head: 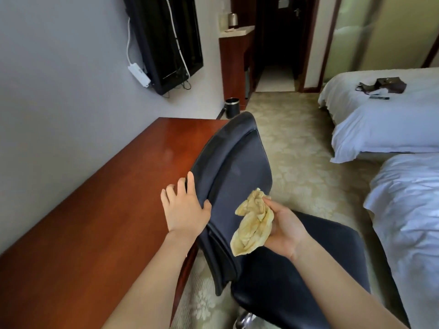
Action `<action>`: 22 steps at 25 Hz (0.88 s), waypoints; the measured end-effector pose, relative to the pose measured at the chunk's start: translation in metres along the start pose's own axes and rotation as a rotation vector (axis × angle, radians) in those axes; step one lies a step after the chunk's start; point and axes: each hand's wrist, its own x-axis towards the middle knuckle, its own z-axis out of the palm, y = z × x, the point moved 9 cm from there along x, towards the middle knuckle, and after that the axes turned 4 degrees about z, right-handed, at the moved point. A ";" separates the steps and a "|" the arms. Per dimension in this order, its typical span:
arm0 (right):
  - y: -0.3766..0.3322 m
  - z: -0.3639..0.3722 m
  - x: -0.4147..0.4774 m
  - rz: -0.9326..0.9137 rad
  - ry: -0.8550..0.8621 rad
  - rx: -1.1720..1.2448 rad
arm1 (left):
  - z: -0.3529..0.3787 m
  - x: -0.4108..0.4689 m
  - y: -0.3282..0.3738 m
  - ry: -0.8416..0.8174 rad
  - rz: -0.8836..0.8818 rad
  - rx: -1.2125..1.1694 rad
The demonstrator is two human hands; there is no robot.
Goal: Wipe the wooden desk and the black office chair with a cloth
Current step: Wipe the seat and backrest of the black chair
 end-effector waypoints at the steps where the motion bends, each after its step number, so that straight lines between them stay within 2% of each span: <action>1: 0.005 -0.005 -0.012 0.016 -0.004 -0.008 | -0.005 -0.017 0.002 -0.002 -0.017 0.005; 6: 0.027 -0.023 -0.070 0.072 -0.057 0.047 | -0.034 -0.098 0.024 0.011 0.021 0.055; 11: 0.031 -0.032 -0.121 -0.029 -0.160 0.149 | -0.060 -0.166 0.058 0.056 0.179 0.068; 15: 0.035 -0.053 -0.158 -0.178 -0.063 0.095 | -0.068 -0.203 0.099 0.020 0.478 0.187; 20: 0.047 -0.082 -0.216 -0.383 0.030 0.100 | -0.076 -0.239 0.148 -0.028 0.775 0.143; 22: 0.054 -0.106 -0.241 -0.451 0.148 0.080 | -0.077 -0.251 0.166 -0.024 0.844 0.089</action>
